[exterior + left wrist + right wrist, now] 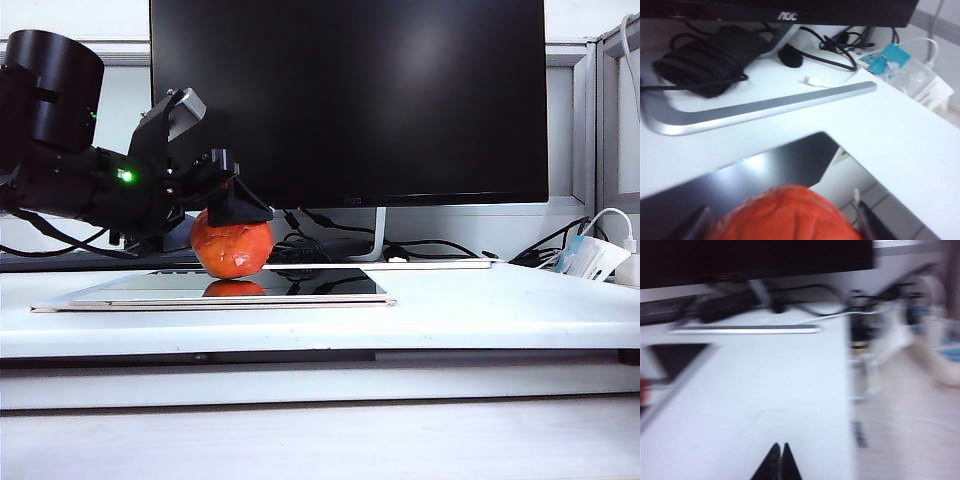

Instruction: Place the orange on the center of the mirror.

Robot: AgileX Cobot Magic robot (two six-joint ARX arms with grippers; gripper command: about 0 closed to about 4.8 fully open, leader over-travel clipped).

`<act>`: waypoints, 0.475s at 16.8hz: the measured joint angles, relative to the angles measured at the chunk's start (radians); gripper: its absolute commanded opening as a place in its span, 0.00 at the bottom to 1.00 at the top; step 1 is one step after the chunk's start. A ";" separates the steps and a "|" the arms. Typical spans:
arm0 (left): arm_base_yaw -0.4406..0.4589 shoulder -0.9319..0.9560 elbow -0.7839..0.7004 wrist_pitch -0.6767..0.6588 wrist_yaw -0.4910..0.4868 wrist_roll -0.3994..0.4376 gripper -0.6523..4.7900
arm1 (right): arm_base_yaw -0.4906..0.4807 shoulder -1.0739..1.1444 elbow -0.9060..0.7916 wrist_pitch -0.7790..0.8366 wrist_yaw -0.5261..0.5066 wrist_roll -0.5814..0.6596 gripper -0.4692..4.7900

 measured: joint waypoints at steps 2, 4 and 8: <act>-0.005 0.008 -0.003 -0.032 0.033 0.000 1.00 | 0.000 0.000 0.000 0.000 -0.080 0.000 0.09; -0.007 0.011 -0.006 -0.040 0.045 -0.003 1.00 | 0.000 0.000 0.000 0.000 -0.154 0.000 0.09; -0.005 0.011 -0.006 -0.007 0.085 -0.018 1.00 | 0.000 0.000 0.000 0.000 -0.260 0.000 0.09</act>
